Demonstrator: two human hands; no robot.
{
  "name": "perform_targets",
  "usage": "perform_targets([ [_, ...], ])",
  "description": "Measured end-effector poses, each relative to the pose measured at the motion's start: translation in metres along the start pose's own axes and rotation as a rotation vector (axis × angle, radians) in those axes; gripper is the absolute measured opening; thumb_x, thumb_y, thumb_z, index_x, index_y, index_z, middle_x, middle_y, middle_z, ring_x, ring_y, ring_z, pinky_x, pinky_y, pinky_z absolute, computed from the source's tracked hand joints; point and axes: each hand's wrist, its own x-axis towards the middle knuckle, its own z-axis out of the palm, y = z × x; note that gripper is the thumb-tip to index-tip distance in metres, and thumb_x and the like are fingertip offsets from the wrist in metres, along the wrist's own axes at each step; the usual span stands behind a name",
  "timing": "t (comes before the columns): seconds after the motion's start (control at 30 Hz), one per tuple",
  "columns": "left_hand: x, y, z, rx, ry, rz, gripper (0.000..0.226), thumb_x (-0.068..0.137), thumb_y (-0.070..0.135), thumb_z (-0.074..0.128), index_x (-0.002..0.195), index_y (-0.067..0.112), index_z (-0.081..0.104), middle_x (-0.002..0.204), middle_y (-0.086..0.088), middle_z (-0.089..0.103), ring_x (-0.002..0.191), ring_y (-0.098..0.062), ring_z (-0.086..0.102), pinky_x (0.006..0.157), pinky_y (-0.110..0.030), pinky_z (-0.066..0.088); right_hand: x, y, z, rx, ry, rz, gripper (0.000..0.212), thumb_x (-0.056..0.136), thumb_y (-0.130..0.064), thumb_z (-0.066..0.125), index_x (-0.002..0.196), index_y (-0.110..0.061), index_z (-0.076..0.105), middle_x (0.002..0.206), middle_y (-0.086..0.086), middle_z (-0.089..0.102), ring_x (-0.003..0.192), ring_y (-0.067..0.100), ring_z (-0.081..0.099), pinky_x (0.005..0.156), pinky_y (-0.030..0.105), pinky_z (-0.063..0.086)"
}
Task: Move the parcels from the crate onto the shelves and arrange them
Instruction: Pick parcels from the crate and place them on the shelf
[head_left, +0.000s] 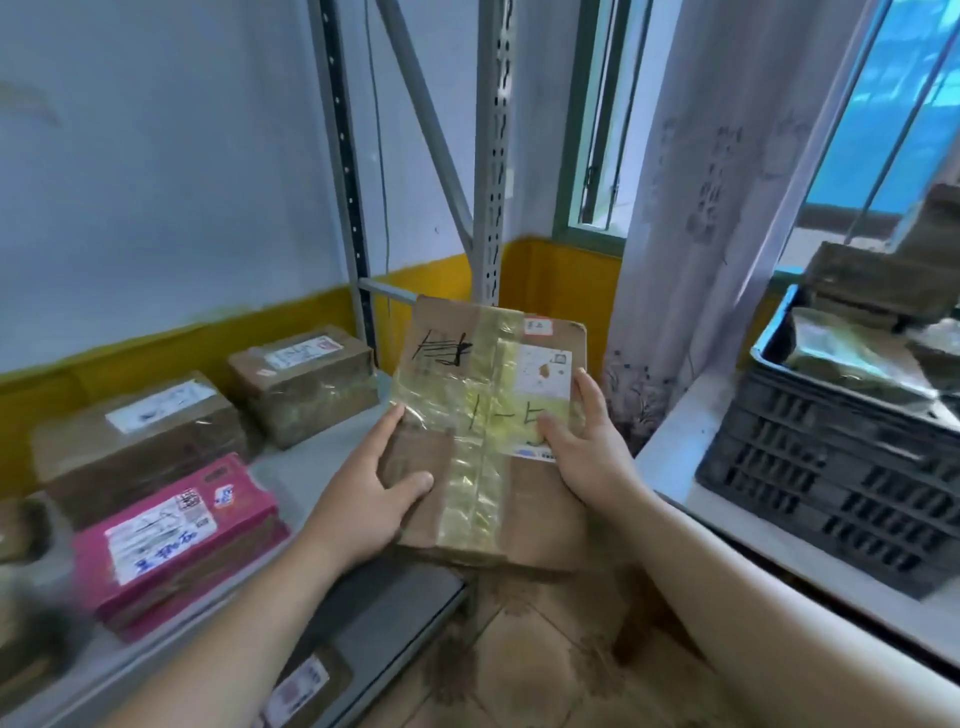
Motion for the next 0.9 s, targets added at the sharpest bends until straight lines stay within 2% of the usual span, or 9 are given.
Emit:
perform_targets([
  [0.13,0.013,-0.015,-0.011,0.015,0.068,-0.114,0.073,0.089,0.030,0.067,0.143,0.054,0.024,0.131,0.013,0.047,0.111,-0.014,0.058,0.095,-0.034,0.049,0.031,0.004,0.027,0.008,-0.153,-0.028,0.068,0.102,-0.033,0.054,0.155,-0.043,0.012,0.102,-0.042,0.049,0.091,-0.010,0.059,0.078,0.023,0.054],
  [0.2,0.020,-0.024,-0.019,0.017,0.091,-0.165,0.072,0.090,0.029,0.065,0.144,0.053,0.023,0.126,0.014,0.046,0.106,-0.014,0.059,0.087,-0.029,0.049,0.046,0.006,0.048,0.013,-0.218,-0.031,0.068,0.101,-0.037,0.054,0.154,-0.047,0.011,0.124,-0.030,0.056,0.107,0.003,0.063,0.089,0.036,0.056],
  [0.27,0.029,-0.037,-0.027,0.015,0.116,-0.203,0.071,0.092,0.027,0.064,0.145,0.051,0.023,0.122,0.015,0.042,0.101,-0.012,0.057,0.082,-0.028,0.049,0.062,0.007,0.070,-0.015,-0.259,-0.040,0.070,0.100,-0.039,0.054,0.155,-0.045,0.011,0.139,-0.023,0.050,0.123,0.011,0.057,0.100,0.041,0.051],
  [0.4,0.054,-0.068,-0.044,0.024,0.139,-0.307,0.071,0.093,0.027,0.062,0.146,0.050,0.022,0.128,0.009,0.044,0.098,-0.015,0.060,0.073,-0.027,0.052,0.091,0.008,0.112,-0.042,-0.352,-0.028,0.067,0.101,-0.033,0.055,0.155,-0.043,0.016,0.112,-0.030,0.052,0.110,0.008,0.059,0.096,0.034,0.053],
  [0.47,0.069,-0.083,-0.049,0.042,0.126,-0.358,0.071,0.094,0.027,0.061,0.147,0.049,0.019,0.131,0.006,0.045,0.091,-0.011,0.061,0.064,-0.022,0.049,0.107,0.010,0.131,-0.070,-0.401,0.001,0.065,0.101,-0.033,0.054,0.153,-0.044,0.016,0.120,-0.021,0.055,0.111,0.011,0.061,0.097,0.039,0.054],
  [0.57,0.096,-0.105,-0.052,0.079,0.093,-0.421,0.072,0.094,0.029,0.059,0.147,0.050,0.016,0.140,0.001,0.045,0.083,-0.005,0.058,0.060,-0.020,0.046,0.131,0.016,0.154,-0.146,-0.441,0.026,0.064,0.102,-0.035,0.052,0.154,-0.044,0.014,0.128,-0.016,0.053,0.113,0.014,0.060,0.095,0.036,0.053],
  [0.73,0.132,-0.131,-0.050,0.058,0.049,-0.477,0.070,0.094,0.032,0.059,0.147,0.049,0.017,0.146,0.000,0.042,0.098,-0.013,0.060,0.069,-0.022,0.050,0.165,0.027,0.179,-0.251,-0.490,0.075,0.066,0.103,-0.036,0.050,0.156,-0.039,0.010,0.143,-0.004,0.051,0.102,0.016,0.056,0.083,0.031,0.049],
  [0.8,0.145,-0.134,-0.046,0.061,0.046,-0.484,0.069,0.094,0.035,0.058,0.149,0.046,0.017,0.147,0.000,0.041,0.103,-0.014,0.058,0.075,-0.024,0.050,0.179,0.033,0.184,-0.293,-0.509,0.108,0.069,0.103,-0.039,0.049,0.157,-0.037,0.006,0.150,0.000,0.045,0.110,0.022,0.058,0.080,0.030,0.046],
  [0.9,0.162,-0.140,-0.039,0.079,0.045,-0.490,0.073,0.092,0.041,0.060,0.150,0.043,0.015,0.149,0.002,0.041,0.116,-0.017,0.054,0.092,-0.031,0.048,0.201,0.045,0.191,-0.313,-0.555,0.125,0.072,0.101,-0.042,0.050,0.156,-0.040,0.003,0.151,-0.002,0.045,0.121,0.026,0.056,0.093,0.035,0.050],
])
